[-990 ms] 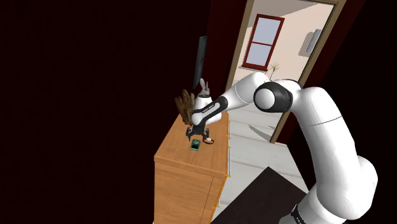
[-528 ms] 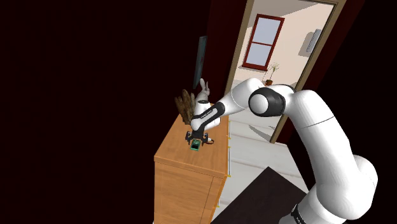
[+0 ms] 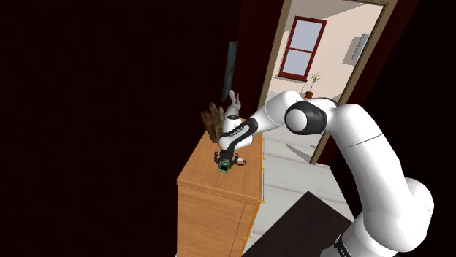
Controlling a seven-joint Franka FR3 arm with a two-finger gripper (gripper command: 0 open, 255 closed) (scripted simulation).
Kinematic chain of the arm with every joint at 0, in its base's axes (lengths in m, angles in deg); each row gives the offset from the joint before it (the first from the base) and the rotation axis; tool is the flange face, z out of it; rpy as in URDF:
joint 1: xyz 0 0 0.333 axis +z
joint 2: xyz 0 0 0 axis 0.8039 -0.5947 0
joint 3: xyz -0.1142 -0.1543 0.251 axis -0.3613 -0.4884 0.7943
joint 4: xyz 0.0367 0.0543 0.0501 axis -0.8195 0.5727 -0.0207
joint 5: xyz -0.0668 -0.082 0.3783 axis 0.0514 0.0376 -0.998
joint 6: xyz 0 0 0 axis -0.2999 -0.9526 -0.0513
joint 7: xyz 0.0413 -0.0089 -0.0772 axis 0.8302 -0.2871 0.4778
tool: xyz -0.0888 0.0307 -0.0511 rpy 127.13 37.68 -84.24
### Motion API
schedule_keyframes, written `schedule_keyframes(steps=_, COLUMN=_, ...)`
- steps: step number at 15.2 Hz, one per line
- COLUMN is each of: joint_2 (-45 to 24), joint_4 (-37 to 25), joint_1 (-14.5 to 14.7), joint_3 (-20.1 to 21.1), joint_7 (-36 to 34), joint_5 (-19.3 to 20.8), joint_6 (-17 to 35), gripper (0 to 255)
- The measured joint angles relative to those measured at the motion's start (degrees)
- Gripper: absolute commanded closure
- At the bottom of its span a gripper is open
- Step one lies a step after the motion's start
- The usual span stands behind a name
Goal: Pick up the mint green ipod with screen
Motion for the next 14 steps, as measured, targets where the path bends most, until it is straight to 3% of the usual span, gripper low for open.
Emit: schedule_keyframes(steps=14, joint_2=6.3, joint_4=2.6, joint_1=0.0, joint_3=0.1, joint_7=0.1, joint_5=0.0, joint_6=-3.9, gripper=255)
